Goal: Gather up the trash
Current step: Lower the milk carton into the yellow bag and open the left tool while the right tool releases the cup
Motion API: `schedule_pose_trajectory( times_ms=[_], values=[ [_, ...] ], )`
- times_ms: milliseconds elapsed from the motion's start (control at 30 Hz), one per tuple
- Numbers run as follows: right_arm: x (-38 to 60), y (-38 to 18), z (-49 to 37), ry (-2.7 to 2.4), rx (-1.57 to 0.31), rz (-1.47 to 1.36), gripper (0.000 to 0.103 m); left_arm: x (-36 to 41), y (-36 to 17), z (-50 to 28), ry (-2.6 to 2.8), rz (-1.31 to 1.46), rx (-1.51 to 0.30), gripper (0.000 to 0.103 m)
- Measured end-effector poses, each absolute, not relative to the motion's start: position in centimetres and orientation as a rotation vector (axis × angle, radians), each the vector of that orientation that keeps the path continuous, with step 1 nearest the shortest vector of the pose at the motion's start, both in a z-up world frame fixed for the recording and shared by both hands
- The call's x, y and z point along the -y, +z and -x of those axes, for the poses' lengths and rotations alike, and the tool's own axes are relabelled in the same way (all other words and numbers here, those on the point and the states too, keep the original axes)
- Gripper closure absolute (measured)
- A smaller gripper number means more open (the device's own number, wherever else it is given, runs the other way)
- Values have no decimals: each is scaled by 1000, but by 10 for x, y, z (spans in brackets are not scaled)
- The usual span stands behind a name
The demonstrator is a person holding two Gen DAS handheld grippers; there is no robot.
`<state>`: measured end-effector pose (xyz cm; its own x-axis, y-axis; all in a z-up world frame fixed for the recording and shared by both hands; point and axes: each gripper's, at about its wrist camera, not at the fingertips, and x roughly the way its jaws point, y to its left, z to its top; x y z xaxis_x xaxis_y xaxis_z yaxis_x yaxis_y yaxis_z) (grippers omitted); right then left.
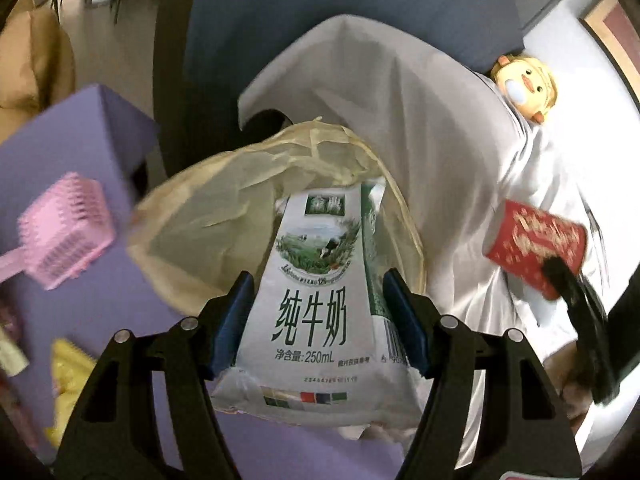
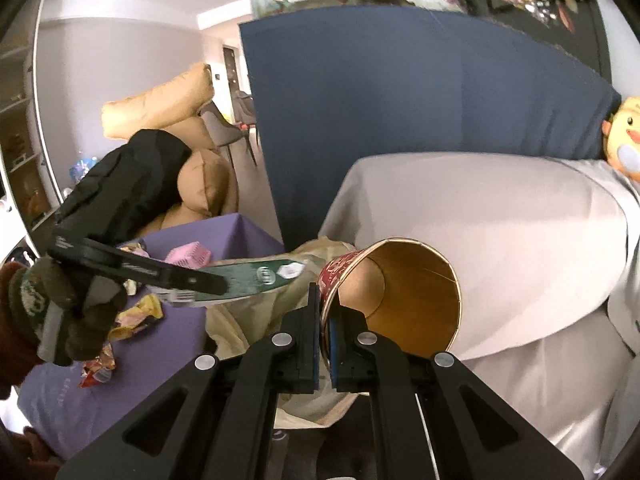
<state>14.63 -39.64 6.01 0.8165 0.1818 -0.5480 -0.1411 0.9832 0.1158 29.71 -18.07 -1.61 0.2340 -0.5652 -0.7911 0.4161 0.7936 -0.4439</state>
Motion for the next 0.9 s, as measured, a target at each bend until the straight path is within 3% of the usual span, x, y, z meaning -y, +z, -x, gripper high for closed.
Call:
schedule_pose_trajectory(
  times_ms=[133, 467, 900],
  values=[
    [399, 56, -150, 169, -597, -89, 97, 185, -31, -306, -695, 244, -1157, 31],
    [357, 36, -185, 294, -629, -100, 97, 121, 6, -257, -585, 220, -943, 30],
    [302, -83, -262, 329, -920, -194, 97, -1, 17, -164, -320, 127, -713, 30]
  ],
)
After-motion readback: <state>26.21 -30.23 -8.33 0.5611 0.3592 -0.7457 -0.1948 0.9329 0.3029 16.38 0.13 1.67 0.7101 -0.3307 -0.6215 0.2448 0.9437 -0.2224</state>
